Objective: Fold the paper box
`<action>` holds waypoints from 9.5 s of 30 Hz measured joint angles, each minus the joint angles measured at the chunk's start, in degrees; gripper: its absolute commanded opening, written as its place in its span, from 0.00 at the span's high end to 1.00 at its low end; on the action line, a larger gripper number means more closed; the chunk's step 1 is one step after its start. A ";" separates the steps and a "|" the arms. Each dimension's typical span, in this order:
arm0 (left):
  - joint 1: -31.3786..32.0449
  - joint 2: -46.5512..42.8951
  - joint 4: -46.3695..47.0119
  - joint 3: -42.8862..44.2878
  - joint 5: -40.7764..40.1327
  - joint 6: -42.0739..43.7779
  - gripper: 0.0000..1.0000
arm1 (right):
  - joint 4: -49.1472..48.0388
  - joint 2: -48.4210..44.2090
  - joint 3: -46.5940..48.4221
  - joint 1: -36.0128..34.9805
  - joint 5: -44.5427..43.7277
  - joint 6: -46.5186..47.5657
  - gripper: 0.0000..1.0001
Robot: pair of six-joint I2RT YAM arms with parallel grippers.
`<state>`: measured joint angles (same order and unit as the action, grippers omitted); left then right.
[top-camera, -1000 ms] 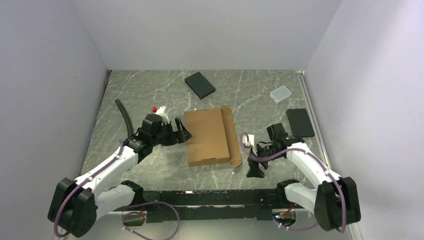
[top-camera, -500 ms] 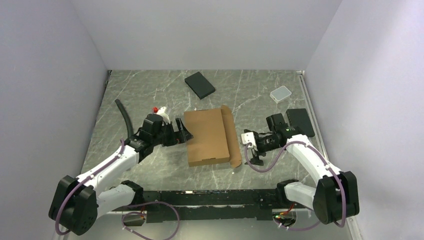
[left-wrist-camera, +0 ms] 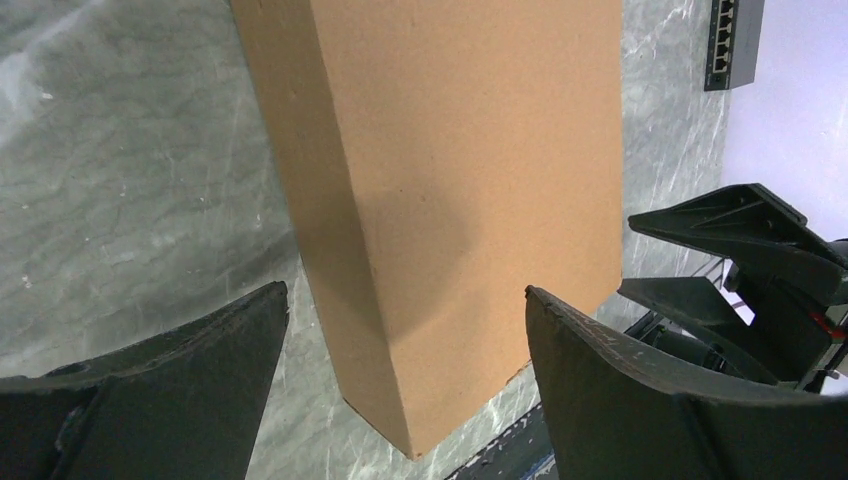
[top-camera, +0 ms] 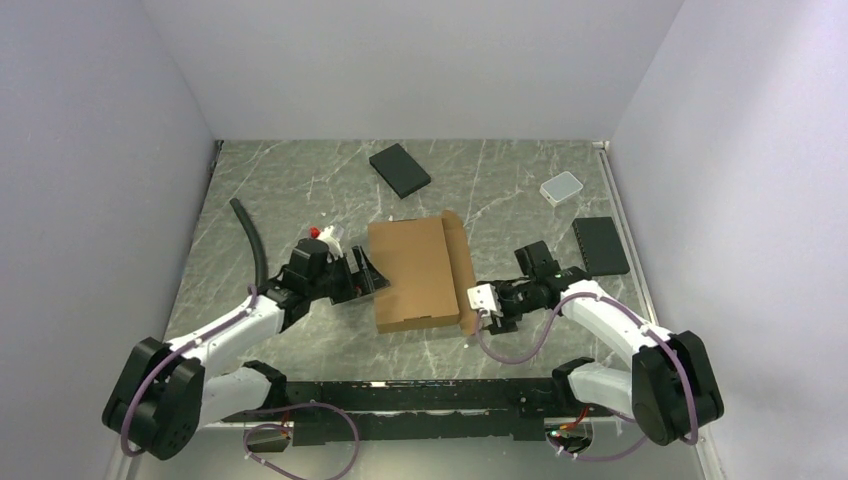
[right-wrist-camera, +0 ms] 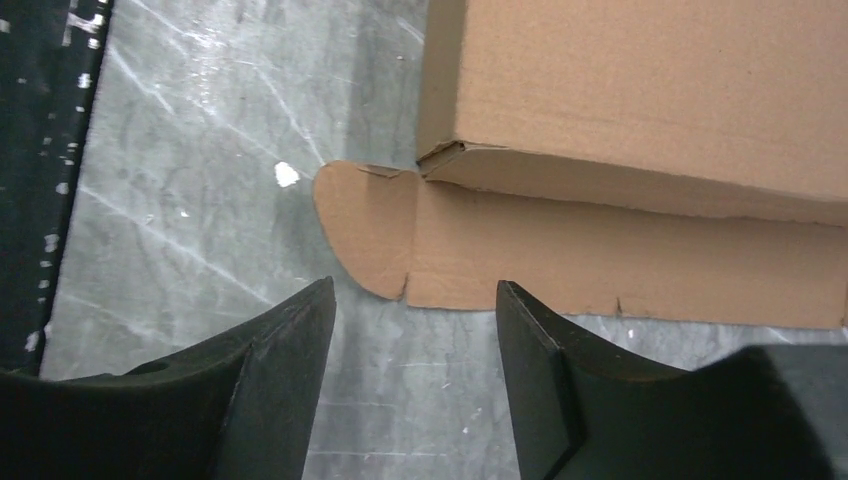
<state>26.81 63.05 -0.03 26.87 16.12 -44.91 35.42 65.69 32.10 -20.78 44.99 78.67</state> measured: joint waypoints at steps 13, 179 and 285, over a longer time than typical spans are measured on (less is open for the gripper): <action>-0.04 6.05 5.70 -0.28 2.71 -2.82 0.12 | -5.01 3.13 -1.46 -6.84 -5.64 0.22 0.49; -6.84 13.79 -9.68 17.92 5.57 8.57 0.15 | -8.26 32.70 38.64 13.14 4.55 -42.18 0.23; -13.14 15.80 -10.16 27.17 6.49 11.80 0.14 | -7.65 15.43 24.94 12.31 0.20 -46.77 0.24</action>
<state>13.67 78.85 -10.20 54.04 22.61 -33.10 27.77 81.12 57.04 -8.47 45.19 31.90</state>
